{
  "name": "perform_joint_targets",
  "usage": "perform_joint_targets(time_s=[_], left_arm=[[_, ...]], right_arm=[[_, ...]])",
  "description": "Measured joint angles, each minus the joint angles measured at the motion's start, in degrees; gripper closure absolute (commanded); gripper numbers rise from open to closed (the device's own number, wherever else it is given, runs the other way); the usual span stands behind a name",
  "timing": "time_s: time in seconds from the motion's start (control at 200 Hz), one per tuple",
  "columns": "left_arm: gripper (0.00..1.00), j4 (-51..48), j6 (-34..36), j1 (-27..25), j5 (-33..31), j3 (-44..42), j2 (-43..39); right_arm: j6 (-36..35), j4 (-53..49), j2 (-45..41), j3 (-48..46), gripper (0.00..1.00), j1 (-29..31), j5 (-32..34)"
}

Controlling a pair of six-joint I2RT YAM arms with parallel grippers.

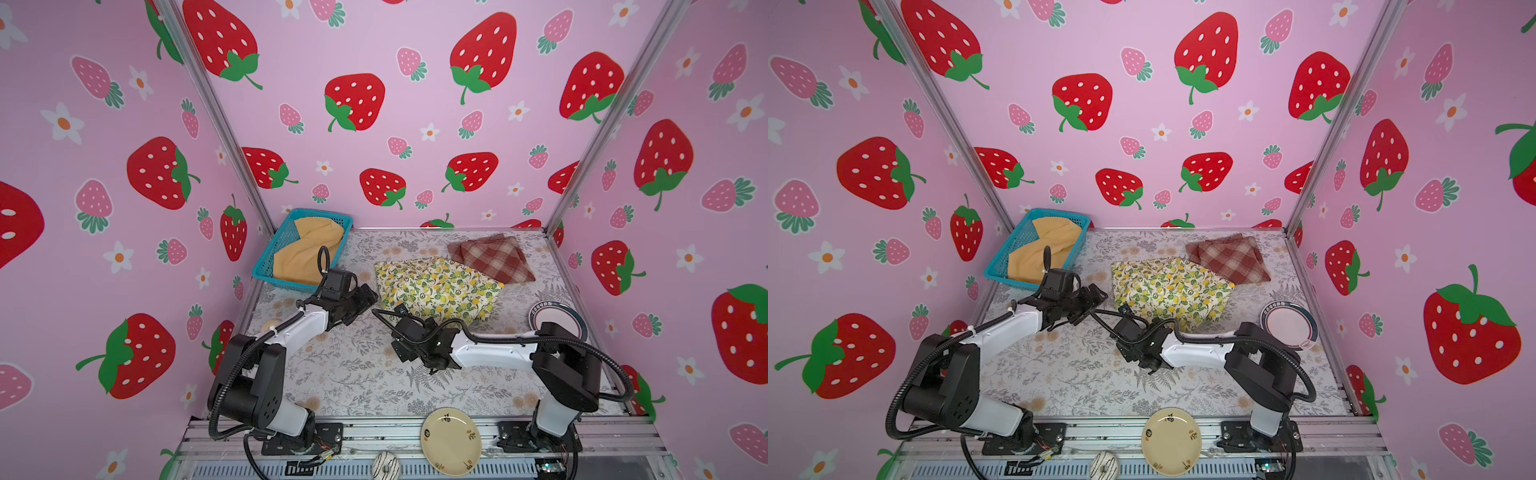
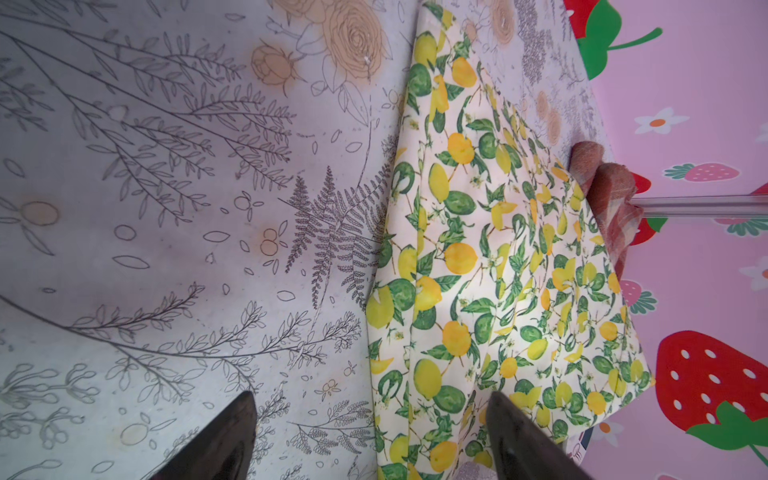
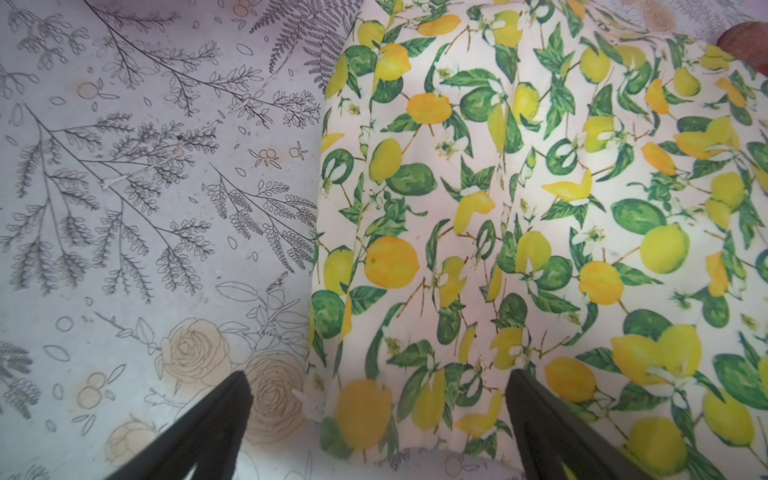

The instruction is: Fold and stack the skirts

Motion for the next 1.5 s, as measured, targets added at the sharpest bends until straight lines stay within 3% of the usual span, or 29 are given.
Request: perform_joint_targets(time_s=[0.135, 0.35, 0.625, 0.931, 1.276, 1.411, 1.501], left_arm=[[0.13, 0.04, -0.04, 0.04, 0.07, 0.00, 0.00], [0.12, 0.20, -0.09, 0.11, 0.72, 0.00, 0.00], [0.12, 0.22, -0.09, -0.11, 1.53, 0.00, 0.00], [0.07, 0.31, 0.02, -0.33, 3.13, 0.00, -0.15], [0.07, 0.39, 0.33, -0.50, 4.39, 0.00, -0.15], [0.07, 0.37, 0.66, -0.50, 4.50, 0.00, -0.15], [0.07, 0.37, 1.01, -0.50, 4.52, 0.00, -0.15]], right_arm=[[1.01, -1.01, -5.38, -1.60, 0.00, -1.70, 1.27], [2.49, -1.66, -12.46, -5.99, 0.00, -9.44, 1.25], [3.41, -3.52, -10.99, -8.70, 0.01, -14.21, -1.79], [3.69, -2.69, -5.92, -9.53, 0.10, -17.57, -4.42], [3.13, 0.31, -2.60, -9.53, 0.30, -19.52, -6.03], [3.15, 1.75, -2.12, -9.55, 0.43, -20.04, -6.80], [3.58, 2.73, -2.08, -9.97, 0.57, -20.39, -7.23]])
